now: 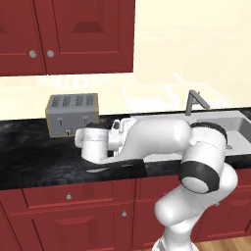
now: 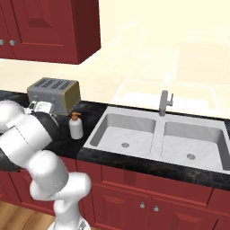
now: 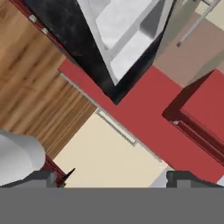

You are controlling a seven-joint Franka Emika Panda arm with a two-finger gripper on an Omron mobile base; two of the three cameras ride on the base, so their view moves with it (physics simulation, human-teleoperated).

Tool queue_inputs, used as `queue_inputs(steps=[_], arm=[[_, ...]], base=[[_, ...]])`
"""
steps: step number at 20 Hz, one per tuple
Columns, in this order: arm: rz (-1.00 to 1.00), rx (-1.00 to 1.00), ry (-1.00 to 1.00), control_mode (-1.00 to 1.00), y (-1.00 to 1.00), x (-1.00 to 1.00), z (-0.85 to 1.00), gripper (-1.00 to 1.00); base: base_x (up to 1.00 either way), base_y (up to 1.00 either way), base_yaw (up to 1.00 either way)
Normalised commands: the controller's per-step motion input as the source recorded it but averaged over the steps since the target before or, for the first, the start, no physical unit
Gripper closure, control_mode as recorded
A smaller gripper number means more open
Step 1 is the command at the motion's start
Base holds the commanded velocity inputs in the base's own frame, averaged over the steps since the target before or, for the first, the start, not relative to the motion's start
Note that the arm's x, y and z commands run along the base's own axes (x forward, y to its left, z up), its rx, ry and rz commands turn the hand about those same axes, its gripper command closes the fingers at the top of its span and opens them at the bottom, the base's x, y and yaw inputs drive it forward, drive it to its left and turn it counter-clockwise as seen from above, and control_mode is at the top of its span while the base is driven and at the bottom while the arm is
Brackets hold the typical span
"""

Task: Restock the sink supplies by placing the sponge and soap dispenser on the counter and next to the sink. Make sure the soap dispenser is upright.

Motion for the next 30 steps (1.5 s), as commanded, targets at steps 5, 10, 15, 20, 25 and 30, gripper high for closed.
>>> queue_inputs(steps=[5, 10, 15, 20, 25, 30], arm=[[0.00, 0.44, -0.46, -1.00, -0.98, -1.00, 0.04, -1.00], [0.00, 0.49, -0.41, -1.00, -0.99, -0.75, 0.19, -1.00], [0.04, 0.57, -0.47, -1.00, -0.92, -0.58, 0.10, -1.00], [0.01, 0.55, -0.43, -1.00, -0.53, -0.51, 0.09, -1.00], [0.03, 0.40, -0.27, -1.00, -0.01, -0.19, 0.29, -1.00], [0.08, 0.11, -0.28, -1.00, 0.39, -0.28, -0.15, -1.00]], base=[[0.00, 0.00, 0.00], [0.00, 0.00, 0.00], [0.00, 0.00, 0.00], [0.00, 0.00, 0.00], [0.00, 0.00, 0.00], [0.00, 0.00, 0.00]])
